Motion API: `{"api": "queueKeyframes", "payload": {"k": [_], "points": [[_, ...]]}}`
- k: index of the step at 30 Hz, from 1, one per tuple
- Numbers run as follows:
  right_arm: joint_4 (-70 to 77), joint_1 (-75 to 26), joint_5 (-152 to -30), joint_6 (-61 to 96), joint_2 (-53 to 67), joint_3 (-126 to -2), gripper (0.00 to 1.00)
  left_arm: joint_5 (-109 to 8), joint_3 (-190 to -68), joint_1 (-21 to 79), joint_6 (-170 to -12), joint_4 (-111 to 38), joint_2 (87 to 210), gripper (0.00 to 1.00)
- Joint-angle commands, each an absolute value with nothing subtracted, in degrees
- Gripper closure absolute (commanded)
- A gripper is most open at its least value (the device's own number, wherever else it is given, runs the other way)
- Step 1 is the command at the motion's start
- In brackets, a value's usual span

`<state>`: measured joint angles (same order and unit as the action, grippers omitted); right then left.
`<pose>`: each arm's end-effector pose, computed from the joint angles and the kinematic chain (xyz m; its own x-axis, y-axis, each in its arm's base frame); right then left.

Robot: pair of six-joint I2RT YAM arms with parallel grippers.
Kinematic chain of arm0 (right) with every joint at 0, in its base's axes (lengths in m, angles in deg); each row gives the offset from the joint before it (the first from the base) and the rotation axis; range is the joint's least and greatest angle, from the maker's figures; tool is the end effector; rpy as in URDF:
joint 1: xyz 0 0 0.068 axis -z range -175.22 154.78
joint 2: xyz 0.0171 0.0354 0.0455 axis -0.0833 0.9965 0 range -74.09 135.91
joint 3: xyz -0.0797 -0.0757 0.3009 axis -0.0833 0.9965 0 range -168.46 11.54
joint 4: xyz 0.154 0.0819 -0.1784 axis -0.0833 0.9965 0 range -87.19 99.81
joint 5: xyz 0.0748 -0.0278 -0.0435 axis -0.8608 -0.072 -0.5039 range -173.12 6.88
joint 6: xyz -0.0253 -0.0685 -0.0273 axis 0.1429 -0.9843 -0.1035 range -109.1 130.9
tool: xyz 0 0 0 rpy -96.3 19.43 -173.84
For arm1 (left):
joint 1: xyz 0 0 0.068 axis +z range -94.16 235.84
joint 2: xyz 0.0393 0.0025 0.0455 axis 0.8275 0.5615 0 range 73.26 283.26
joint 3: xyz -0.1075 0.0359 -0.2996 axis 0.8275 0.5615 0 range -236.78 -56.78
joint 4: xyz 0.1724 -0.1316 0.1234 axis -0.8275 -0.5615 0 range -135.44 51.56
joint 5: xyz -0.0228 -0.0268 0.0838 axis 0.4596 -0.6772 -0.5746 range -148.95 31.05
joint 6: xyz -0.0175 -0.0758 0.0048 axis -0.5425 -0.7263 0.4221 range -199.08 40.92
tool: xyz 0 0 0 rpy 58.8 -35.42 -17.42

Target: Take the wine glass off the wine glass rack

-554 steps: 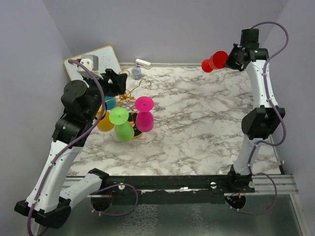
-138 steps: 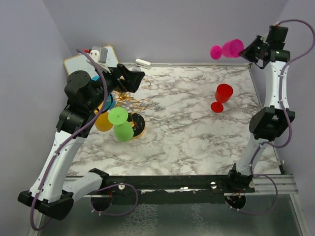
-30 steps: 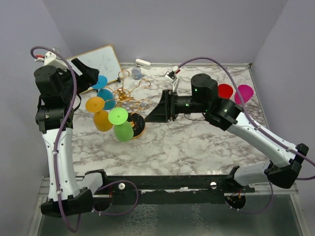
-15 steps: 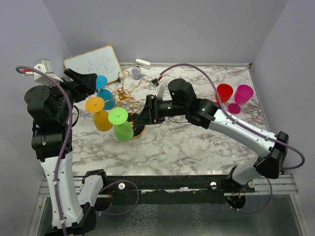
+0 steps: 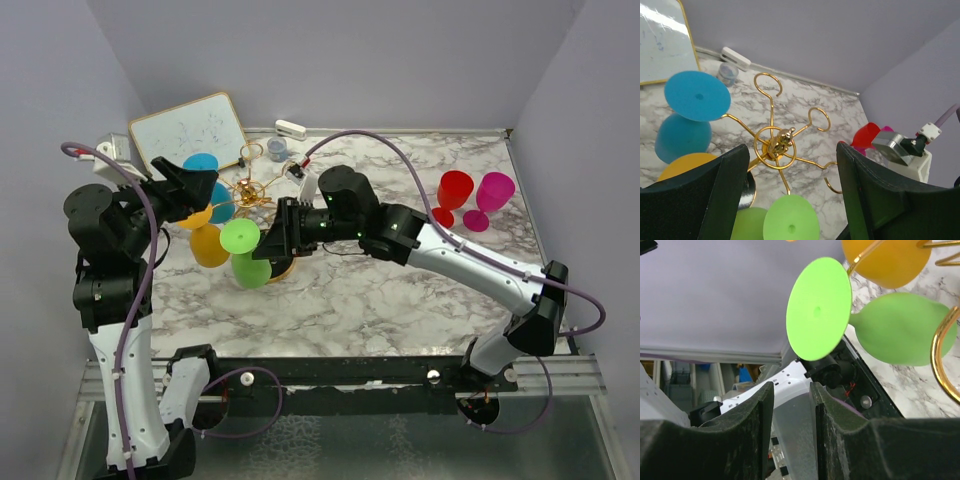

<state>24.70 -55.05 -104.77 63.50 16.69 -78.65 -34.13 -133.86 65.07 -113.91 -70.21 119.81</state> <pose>0.1711 0.3431 0.4320 -0.8912 -0.0638 -0.4491 -0.4394 0.3674 0.8197 0.1118 -0.0102 0.5073 -0.1709 -0.5530 -0.8155 0.2083 0.7887 -0.5785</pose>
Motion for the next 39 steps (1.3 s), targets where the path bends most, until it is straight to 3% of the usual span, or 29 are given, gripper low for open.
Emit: {"api": "queueKeyframes", "payload": {"k": [1, 8, 22, 31, 39], "points": [[27.85, -56.33, -98.96, 59.60, 12.27, -78.82, 0.66, -25.30, -130.97, 63.46, -115.05, -68.85, 118.25, 0.28], [28.15, -56.42, -95.26, 55.10, 6.23, -75.01, 0.65, -19.64, -126.69, 62.78, -121.20, -61.33, 116.61, 0.28], [36.39, -56.41, -93.77, 59.19, 20.17, -90.57, 0.67, -43.18, -140.54, 62.78, -111.96, -76.34, 119.27, 0.30], [45.21, -56.43, -89.59, 56.66, 27.95, -103.69, 0.67, -45.27, -142.20, 62.78, -109.62, -77.40, 119.32, 0.30], [47.01, -56.39, -86.43, 55.47, 29.11, -105.76, 0.67, -44.40, -142.79, 62.78, -109.84, -76.92, 119.34, 0.30]]}}
